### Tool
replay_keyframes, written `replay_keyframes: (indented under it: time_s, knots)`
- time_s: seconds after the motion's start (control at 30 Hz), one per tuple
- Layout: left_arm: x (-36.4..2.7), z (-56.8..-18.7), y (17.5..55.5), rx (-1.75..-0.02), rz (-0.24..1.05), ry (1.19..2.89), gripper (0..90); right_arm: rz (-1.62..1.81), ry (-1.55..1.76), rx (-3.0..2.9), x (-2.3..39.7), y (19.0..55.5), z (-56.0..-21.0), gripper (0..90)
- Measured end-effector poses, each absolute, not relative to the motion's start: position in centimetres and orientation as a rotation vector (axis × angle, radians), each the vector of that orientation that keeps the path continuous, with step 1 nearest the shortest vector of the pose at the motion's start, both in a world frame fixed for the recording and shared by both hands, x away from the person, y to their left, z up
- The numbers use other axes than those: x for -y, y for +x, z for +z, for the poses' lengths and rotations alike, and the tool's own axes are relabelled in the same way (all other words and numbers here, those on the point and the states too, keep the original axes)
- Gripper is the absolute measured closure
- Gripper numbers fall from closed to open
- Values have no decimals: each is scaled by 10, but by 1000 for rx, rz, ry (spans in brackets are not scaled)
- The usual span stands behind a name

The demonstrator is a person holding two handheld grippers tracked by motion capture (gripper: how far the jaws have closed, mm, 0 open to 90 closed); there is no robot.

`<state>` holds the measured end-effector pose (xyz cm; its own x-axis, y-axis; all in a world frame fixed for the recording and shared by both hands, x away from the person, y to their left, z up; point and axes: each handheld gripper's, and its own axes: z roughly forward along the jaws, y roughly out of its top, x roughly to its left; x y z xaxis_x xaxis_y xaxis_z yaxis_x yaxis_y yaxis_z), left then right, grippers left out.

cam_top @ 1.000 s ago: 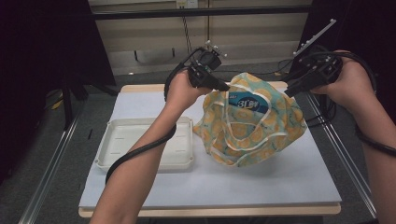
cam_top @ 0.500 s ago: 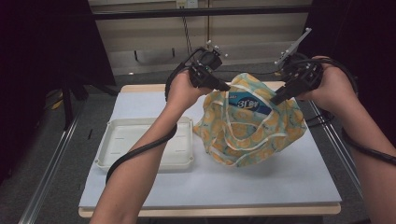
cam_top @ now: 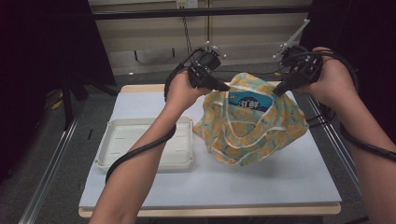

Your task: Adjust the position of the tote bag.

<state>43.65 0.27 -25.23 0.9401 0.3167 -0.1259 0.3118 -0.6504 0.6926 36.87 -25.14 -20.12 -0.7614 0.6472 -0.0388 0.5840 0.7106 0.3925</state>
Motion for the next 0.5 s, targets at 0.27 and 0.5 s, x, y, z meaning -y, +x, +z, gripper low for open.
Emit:
replay_keyframes:
  time_s: [0.27, 0.5]
  knots:
    - [-3, -253, 438, -433, 0, 2320, 879, 739, 1047, -2690, 249, 380, -185, 900]
    - [-6, -255, 438, -447, -7, 2311, 825, 715, 1040, -2699, 232, 392, -200, 900]
